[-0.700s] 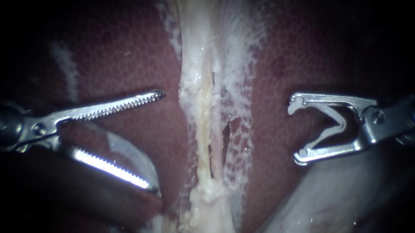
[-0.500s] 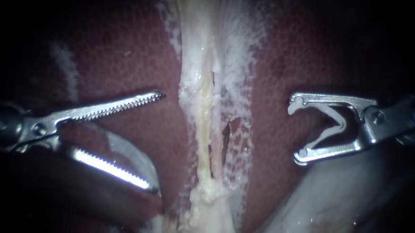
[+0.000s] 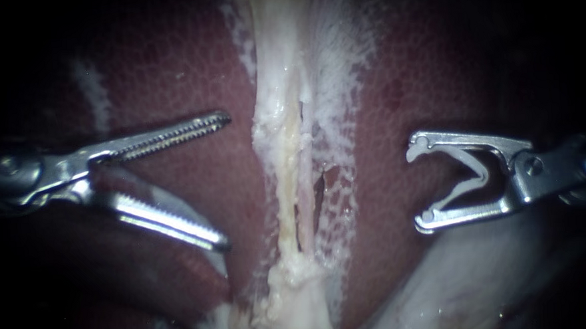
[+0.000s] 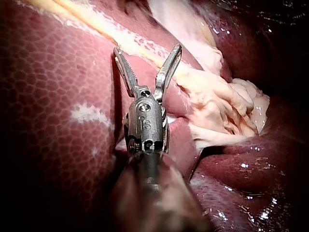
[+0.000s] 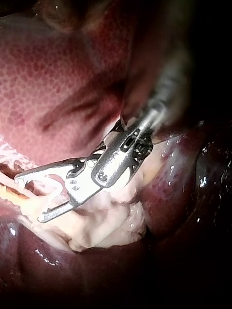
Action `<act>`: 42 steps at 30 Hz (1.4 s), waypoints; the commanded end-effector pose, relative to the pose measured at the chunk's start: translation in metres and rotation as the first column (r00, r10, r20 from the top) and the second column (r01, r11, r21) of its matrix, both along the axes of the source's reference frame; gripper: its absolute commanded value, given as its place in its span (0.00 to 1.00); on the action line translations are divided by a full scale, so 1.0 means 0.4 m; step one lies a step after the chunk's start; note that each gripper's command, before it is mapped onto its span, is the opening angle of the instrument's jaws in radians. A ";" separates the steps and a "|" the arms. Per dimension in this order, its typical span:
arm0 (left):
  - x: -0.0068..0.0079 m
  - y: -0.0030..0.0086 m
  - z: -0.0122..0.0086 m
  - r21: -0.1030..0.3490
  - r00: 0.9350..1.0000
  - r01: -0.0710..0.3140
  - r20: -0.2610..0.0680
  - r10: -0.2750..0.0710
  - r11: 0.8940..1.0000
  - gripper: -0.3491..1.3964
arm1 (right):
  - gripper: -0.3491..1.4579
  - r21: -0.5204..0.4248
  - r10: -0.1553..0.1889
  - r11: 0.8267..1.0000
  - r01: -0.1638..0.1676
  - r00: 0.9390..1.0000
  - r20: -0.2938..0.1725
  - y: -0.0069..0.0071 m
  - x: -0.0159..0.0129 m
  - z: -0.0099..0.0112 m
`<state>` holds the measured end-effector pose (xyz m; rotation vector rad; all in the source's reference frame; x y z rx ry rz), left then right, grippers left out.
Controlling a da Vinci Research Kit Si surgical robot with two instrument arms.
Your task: Grabbing gallbladder
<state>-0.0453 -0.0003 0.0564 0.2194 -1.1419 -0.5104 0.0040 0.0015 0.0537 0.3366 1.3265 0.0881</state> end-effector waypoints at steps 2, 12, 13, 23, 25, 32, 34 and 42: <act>-0.0006 0.0003 0.0014 0.005 1.000 0.003 -0.007 -0.003 1.000 0.77 | 0.52 0.000 0.001 1.000 -0.001 1.000 0.000 0.0000 0.0000 0.0001; -0.0023 0.0020 0.0048 0.050 0.999 0.029 -0.025 -0.027 0.998 0.70 | 0.52 -0.001 0.001 1.000 -0.001 1.000 0.001 0.0002 -0.0003 0.0008; -0.0024 0.0020 0.0048 0.050 0.999 0.029 -0.026 -0.028 0.998 0.69 | 0.52 -0.001 0.001 1.000 -0.001 1.000 0.001 0.0002 -0.0003 0.0008; -0.0045 0.0022 0.0037 0.093 0.997 0.063 -0.039 -0.060 0.994 0.59 | 0.52 -0.001 0.001 1.000 -0.001 1.000 0.000 0.0002 -0.0004 0.0008; -0.0047 0.0023 0.0037 0.103 0.997 0.073 -0.044 -0.069 0.992 0.56 | 0.52 -0.001 0.001 1.000 -0.001 1.000 0.000 0.0002 -0.0004 0.0008; -0.0052 0.0032 0.0046 0.140 0.990 0.129 -0.080 -0.118 0.982 0.44 | 0.52 -0.001 0.001 1.000 -0.001 1.000 0.000 0.0002 -0.0004 0.0008; -0.0049 0.0039 0.0051 0.146 0.988 0.141 -0.088 -0.129 0.979 0.39 | 0.52 -0.001 0.000 1.000 0.000 1.000 0.000 0.0002 -0.0004 0.0008; -0.0023 0.0060 0.0074 0.184 0.978 0.190 -0.121 -0.170 0.964 0.00 | 0.52 -0.001 0.000 1.000 0.000 1.000 0.000 0.0002 -0.0004 0.0008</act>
